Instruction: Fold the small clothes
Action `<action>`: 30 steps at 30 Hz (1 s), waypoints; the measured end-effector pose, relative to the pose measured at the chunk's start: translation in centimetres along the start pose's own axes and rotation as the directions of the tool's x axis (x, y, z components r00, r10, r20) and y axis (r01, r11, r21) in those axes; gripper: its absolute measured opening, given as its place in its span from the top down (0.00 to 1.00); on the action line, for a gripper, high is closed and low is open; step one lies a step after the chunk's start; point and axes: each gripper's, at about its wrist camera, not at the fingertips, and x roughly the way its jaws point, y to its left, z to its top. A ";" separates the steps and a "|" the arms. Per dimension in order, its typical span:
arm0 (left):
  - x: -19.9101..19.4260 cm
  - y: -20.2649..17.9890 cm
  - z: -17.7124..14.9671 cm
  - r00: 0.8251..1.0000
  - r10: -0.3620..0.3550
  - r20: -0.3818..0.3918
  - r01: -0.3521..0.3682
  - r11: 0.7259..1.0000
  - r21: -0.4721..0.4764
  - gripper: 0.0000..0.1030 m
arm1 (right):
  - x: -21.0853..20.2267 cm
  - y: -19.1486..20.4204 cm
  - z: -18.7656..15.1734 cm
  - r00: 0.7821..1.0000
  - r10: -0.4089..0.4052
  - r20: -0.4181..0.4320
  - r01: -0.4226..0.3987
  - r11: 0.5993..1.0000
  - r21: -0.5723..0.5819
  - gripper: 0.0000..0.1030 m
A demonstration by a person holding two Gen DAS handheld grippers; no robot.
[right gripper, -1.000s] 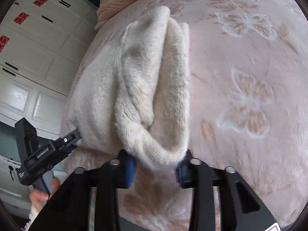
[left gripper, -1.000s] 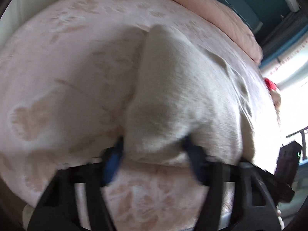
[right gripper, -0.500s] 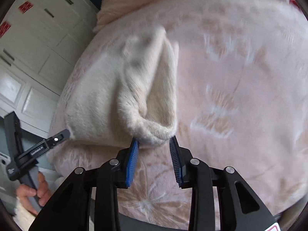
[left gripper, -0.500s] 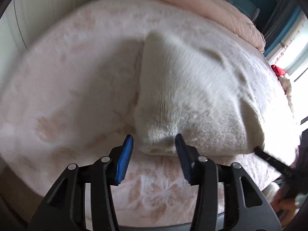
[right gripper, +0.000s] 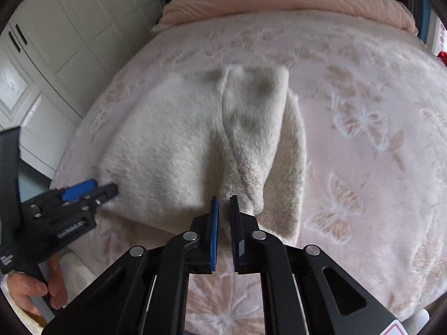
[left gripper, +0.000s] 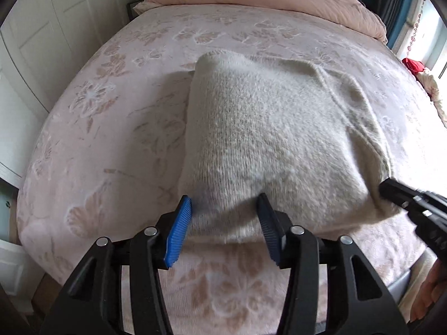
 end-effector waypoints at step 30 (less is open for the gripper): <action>-9.8 -8.2 -9.7 0.981 0.086 0.172 -0.101 0.991 0.083 0.08 | -9.5 -1.4 -10.7 0.959 -0.231 0.163 0.210 0.969 0.132 0.29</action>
